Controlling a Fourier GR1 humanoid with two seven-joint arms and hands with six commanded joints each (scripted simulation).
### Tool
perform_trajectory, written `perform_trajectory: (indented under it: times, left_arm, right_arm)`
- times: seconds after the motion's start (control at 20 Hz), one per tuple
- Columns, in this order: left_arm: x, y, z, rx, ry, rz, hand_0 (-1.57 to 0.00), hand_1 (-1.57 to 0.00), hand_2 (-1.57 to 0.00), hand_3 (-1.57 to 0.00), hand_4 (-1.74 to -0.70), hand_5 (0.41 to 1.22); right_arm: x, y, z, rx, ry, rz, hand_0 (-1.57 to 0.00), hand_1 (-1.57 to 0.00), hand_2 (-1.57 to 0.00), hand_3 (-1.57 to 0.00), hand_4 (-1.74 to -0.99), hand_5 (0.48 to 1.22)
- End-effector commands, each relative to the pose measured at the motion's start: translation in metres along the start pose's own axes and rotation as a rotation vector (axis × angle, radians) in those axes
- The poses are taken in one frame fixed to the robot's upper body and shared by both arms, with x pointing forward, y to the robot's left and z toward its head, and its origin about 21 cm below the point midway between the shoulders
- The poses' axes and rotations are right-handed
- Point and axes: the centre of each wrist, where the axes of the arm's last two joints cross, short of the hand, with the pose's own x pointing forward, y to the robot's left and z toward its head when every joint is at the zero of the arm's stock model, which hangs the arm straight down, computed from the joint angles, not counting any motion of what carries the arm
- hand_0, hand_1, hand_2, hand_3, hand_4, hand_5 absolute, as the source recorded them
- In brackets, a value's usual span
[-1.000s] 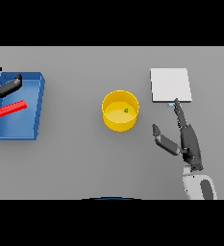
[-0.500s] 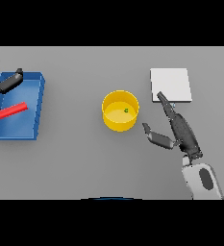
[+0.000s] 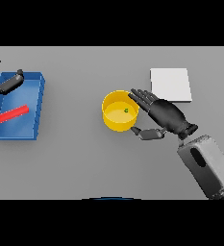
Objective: Pick up the red beaker and tilt it to pour out 1 green nut into yellow bowl. Pick up the yellow bowl and place it on the metallic measuring scale.
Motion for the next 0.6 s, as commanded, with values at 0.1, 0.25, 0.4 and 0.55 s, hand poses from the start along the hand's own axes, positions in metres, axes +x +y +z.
perform_trajectory:
  times: [0.1,0.25,0.4,0.55]
  left_arm:
    - [0.002,-0.002,0.001,-0.009,-0.008,-0.001,0.0,0.0,0.0,0.0,-0.8,0.723]
    - [0.004,-0.001,0.001,0.001,-0.007,-0.008,0.0,0.0,0.0,0.0,-0.8,0.72]
    - [0.004,0.007,-0.001,0.003,-0.009,-0.012,0.0,0.0,0.0,0.0,-0.8,0.716]
    - [0.001,0.006,0.001,0.0,-0.019,-0.01,0.0,0.0,0.0,0.0,-0.79,0.723]
  right_arm:
    - [0.002,-0.003,-0.018,0.074,-0.021,0.052,0.0,0.0,0.0,0.0,-1.273,0.656]
    - [0.004,-0.005,-0.032,0.156,-0.058,0.103,0.0,0.0,0.0,0.0,-1.276,0.67]
    - [0.002,-0.003,-0.042,0.232,-0.091,0.147,0.0,0.0,0.0,0.0,-1.261,0.685]
    - [0.002,0.002,-0.058,0.292,-0.094,0.168,0.0,0.0,0.0,0.0,-1.246,0.686]
